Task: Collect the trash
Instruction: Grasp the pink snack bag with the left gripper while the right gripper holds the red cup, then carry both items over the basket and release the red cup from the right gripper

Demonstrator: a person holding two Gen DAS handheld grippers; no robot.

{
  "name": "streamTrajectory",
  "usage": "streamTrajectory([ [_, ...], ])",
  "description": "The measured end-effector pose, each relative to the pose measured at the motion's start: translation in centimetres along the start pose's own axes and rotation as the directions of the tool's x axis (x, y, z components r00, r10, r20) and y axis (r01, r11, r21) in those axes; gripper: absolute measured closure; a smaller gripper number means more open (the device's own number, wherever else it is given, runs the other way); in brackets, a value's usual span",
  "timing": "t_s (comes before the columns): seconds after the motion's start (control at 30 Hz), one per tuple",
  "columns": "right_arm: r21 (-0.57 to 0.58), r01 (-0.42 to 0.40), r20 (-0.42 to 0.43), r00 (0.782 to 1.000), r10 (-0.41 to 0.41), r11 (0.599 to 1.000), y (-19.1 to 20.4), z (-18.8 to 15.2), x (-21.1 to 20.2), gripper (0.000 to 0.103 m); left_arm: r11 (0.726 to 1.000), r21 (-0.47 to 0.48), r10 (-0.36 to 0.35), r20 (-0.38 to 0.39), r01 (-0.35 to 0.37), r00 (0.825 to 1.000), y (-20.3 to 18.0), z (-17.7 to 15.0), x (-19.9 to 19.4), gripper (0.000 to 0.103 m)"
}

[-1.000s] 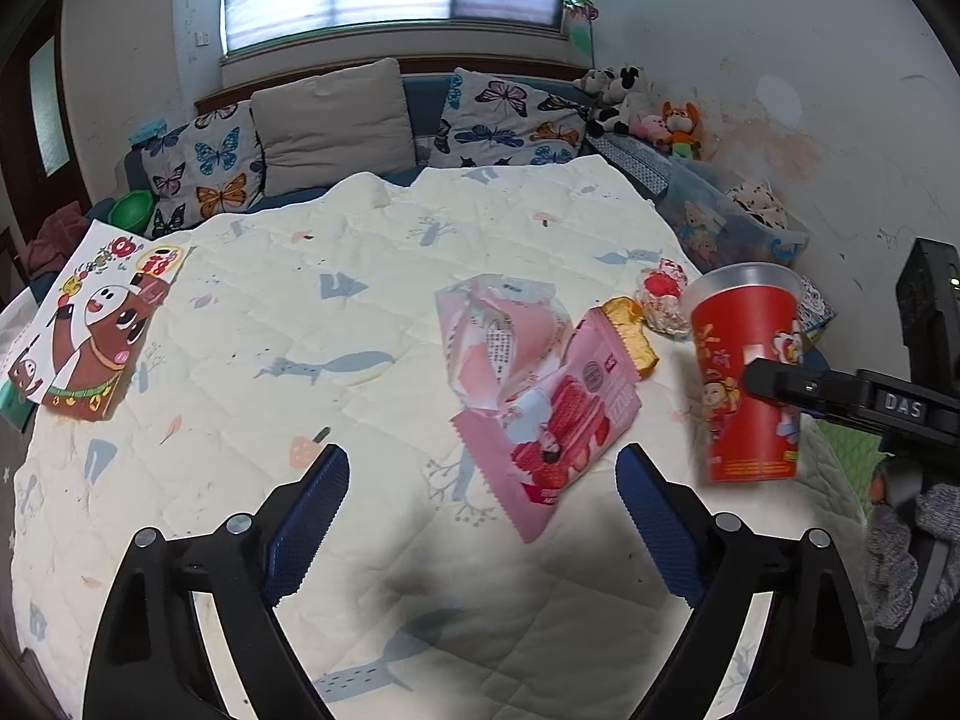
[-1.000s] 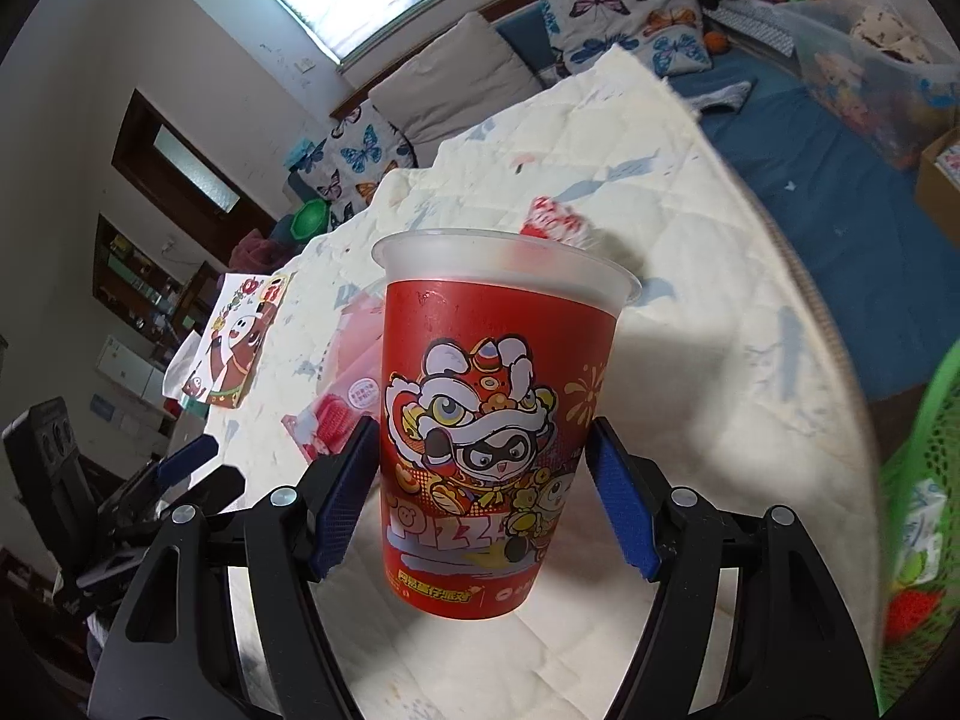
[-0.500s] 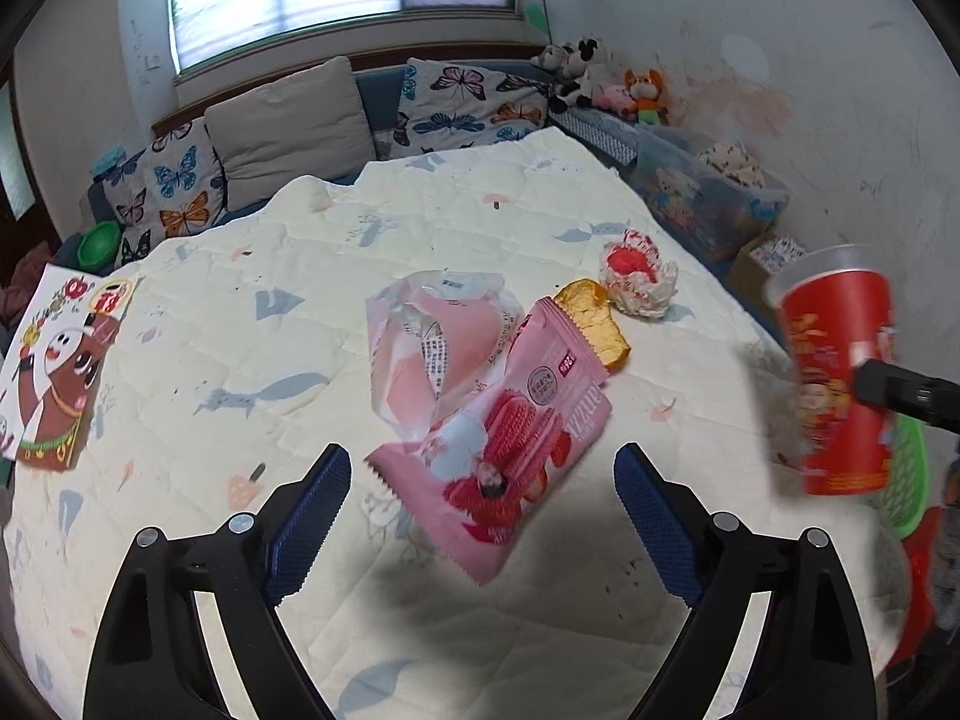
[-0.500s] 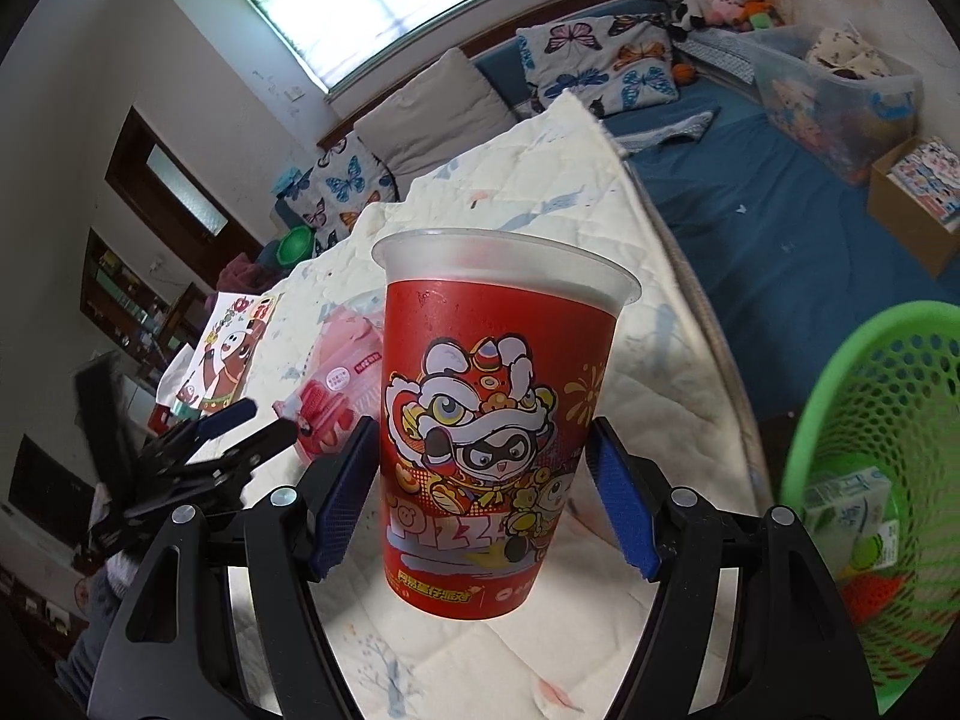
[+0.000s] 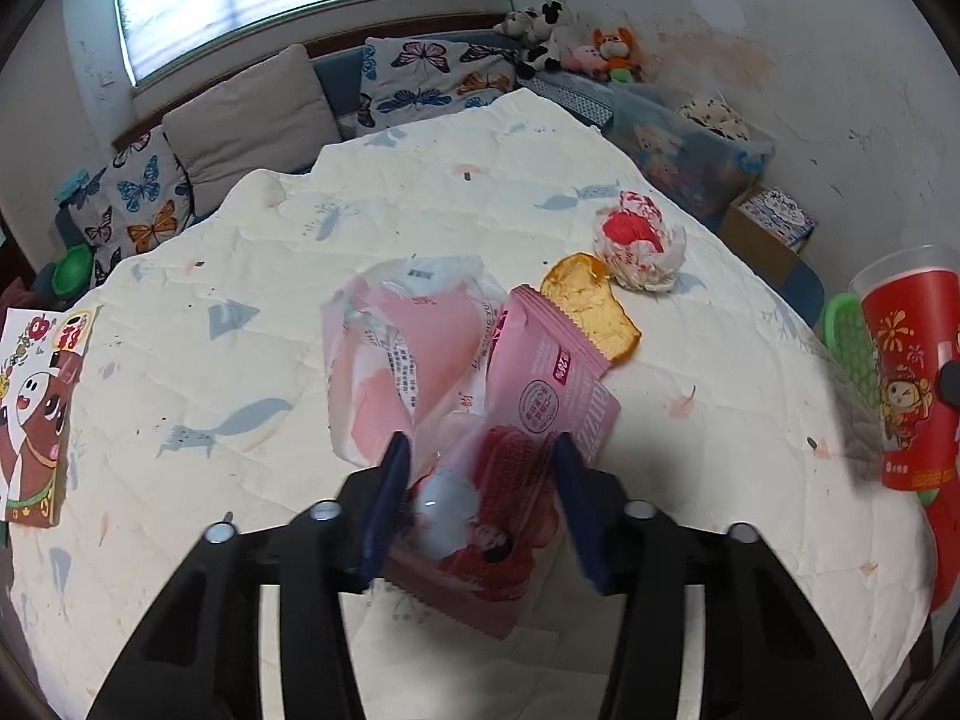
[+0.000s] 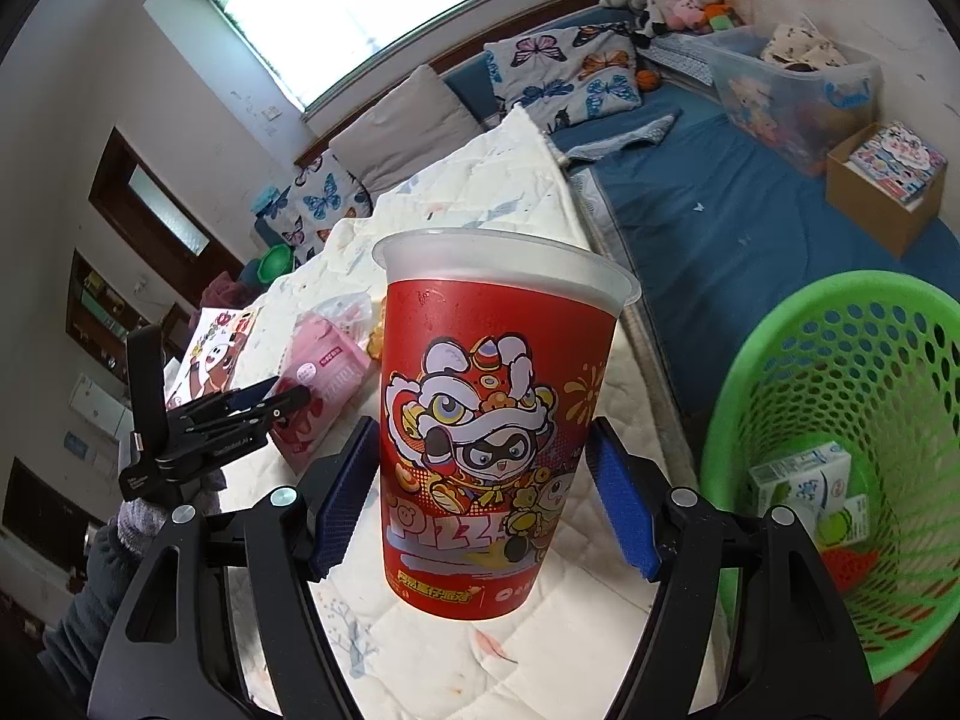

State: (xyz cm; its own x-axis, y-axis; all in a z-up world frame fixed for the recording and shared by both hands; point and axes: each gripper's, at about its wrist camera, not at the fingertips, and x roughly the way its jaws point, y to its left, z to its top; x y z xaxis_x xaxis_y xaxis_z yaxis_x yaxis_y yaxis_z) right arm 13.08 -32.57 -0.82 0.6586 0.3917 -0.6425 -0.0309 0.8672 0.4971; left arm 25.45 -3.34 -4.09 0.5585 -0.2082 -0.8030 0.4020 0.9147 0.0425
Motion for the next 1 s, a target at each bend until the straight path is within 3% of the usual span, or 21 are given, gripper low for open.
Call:
streamTrajectory([
  [0.07, 0.004, 0.002, 0.005, 1.000, -0.002, 1.000, -0.2, -0.2, -0.3, 0.033, 1.000, -0.002, 0.010, 0.006, -0.010, 1.000, 0.0, -0.2, -0.2, 0.071],
  [0.2, 0.008, 0.009, 0.014, 1.000, -0.010, 1.000, -0.5, -0.6, -0.9, 0.033, 1.000, -0.003, 0.017, 0.028, -0.017, 0.999, -0.2, -0.5, -1.1, 0.082],
  [0.23, 0.010, 0.010, 0.016, 1.000, -0.010, 1.000, -0.6, -0.8, -1.1, 0.033, 1.000, 0.001, 0.020, 0.031, -0.020, 0.999, -0.3, -0.6, -1.3, 0.094],
  [0.53, -0.003, 0.052, 0.053, 0.997, -0.052, 0.999, -1.7, -1.7, -3.7, 0.033, 1.000, -0.019, 0.019, 0.062, -0.018, 0.998, -2.2, -1.6, -4.2, 0.095],
  [1.0, 0.065, 0.223, 0.089, 0.970, -0.228, 0.973, -8.9, -3.3, -8.5, 0.033, 0.988, 0.091, -0.135, 0.116, 0.125, 0.984, -11.6, 0.1, -7.7, 0.095],
])
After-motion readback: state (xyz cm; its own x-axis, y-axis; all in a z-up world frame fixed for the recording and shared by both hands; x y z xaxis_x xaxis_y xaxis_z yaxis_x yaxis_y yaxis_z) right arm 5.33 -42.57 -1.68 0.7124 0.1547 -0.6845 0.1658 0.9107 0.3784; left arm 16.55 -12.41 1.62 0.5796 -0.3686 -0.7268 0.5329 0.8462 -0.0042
